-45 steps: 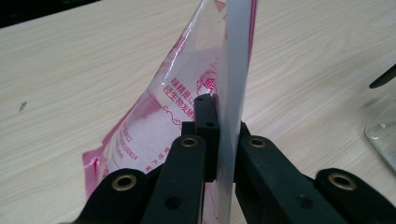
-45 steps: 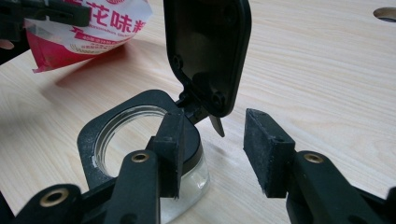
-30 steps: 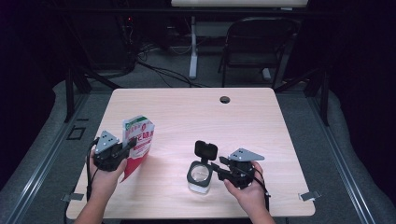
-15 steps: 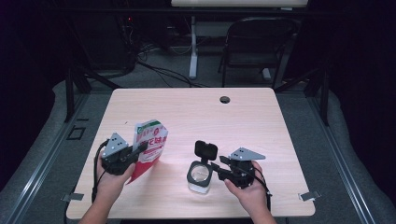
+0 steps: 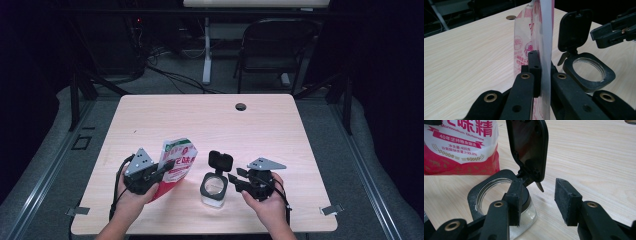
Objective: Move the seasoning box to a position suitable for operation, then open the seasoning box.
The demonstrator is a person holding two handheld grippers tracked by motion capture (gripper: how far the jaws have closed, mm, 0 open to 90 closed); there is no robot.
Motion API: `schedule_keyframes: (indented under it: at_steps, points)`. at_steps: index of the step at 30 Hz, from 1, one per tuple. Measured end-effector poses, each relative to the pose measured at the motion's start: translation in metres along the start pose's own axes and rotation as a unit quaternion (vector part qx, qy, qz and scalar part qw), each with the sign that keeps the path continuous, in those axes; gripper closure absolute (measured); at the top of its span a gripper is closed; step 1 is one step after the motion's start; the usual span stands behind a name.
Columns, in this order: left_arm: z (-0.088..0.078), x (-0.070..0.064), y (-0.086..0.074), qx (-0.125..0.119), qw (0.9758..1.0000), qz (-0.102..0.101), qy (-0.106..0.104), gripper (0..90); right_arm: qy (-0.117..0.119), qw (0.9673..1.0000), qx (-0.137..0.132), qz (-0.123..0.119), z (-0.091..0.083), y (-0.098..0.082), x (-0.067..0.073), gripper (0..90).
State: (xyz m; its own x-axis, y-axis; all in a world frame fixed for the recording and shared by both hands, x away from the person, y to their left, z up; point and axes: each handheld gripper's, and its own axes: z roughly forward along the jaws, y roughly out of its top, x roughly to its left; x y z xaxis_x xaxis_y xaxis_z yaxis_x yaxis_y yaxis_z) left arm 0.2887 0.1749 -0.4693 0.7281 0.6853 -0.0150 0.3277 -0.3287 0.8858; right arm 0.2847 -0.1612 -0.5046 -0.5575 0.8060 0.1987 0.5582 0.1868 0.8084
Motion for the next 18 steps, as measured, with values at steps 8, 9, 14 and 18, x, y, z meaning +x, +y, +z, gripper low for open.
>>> schedule_keyframes:
  at_steps: [8, 9, 14, 18]
  points:
    - [0.005, -0.005, -0.002, 0.003, 0.9997, 0.006, -0.024, 90.0, 0.002, 1.0, 0.0, -0.007, -0.002, 0.001, -0.001, 58.4]
    - [0.004, -0.005, -0.002, 0.005, 0.9997, 0.007, -0.024, 90.0, 0.005, 1.0, -0.003, -0.005, -0.003, 0.001, 0.0, 59.0]
    - [-0.001, -0.006, -0.003, 0.017, 0.9996, 0.01, -0.02, 90.0, 0.011, 0.9999, -0.003, -0.008, -0.007, 0.005, 0.0, 62.3]
    - [-0.008, -0.004, -0.011, 0.03, 0.9992, 0.009, -0.025, 90.0, 0.016, 0.9997, -0.013, -0.013, -0.013, 0.011, 0.003, 62.8]
